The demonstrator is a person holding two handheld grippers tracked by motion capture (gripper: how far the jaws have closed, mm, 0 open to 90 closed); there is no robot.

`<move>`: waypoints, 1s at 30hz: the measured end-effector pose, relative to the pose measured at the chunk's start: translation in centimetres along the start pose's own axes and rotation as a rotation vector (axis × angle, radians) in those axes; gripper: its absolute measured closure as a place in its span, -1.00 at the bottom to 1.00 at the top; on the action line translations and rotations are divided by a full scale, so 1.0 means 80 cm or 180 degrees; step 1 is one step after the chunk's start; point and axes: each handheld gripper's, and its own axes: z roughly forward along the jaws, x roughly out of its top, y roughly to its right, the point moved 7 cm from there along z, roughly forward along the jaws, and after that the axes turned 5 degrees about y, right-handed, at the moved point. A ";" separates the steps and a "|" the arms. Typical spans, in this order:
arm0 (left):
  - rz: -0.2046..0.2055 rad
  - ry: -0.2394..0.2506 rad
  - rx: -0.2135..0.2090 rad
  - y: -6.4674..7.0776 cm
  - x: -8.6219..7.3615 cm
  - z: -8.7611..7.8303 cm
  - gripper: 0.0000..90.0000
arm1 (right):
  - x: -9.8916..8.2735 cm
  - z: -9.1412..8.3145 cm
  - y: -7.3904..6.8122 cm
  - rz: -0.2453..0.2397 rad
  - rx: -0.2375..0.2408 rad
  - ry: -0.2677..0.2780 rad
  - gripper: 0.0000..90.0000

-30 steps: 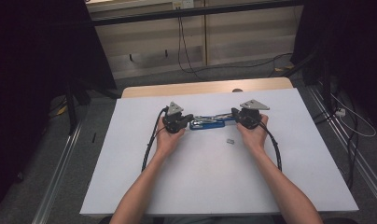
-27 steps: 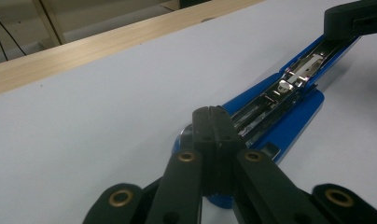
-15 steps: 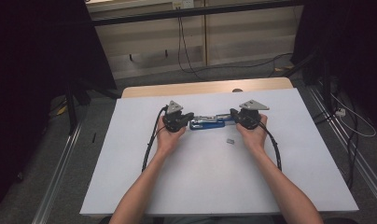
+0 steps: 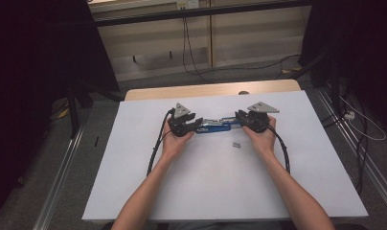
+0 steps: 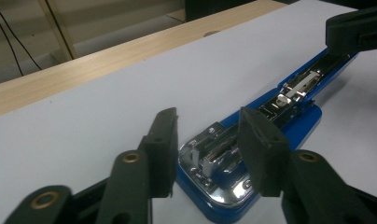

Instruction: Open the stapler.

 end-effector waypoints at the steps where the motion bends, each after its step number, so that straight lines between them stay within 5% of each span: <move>1: -0.0020 -0.0001 0.0024 -0.002 0.001 -0.001 0.09 | 0.000 0.000 0.000 0.0005 -0.0005 -0.0003 0.63; 2: -0.0055 0.0004 0.0041 -0.003 0.002 -0.003 -0.05 | 0.000 0.000 0.000 0.0002 -0.0004 -0.0015 0.54; 4: 0.0149 -0.0071 0.0144 -0.005 0.002 -0.007 -0.35 | 0.000 -0.001 -0.001 0.0055 -0.0012 -0.0024 0.24; 10: 0.0076 -0.0058 0.0289 -0.014 0.010 -0.021 -0.80 | 0.001 -0.004 -0.001 0.0107 -0.0095 -0.0103 -0.35; 13: 0.0016 -0.0045 0.0162 -0.013 0.011 -0.028 -0.92 | -0.001 -0.005 0.002 0.0140 -0.0114 -0.0136 -0.62; 24: -0.0229 0.0164 0.0004 -0.013 0.012 -0.063 -0.91 | -0.001 -0.016 0.009 0.0157 -0.0039 -0.0162 -0.78; 27: -0.0108 0.0106 0.0031 -0.010 0.008 -0.075 -0.91 | -0.005 -0.020 0.010 0.0109 -0.0035 -0.0297 -0.78; 30: -0.0120 0.0156 0.0032 -0.007 0.008 -0.087 -0.91 | -0.005 -0.026 0.012 0.0057 -0.0043 -0.0317 -0.80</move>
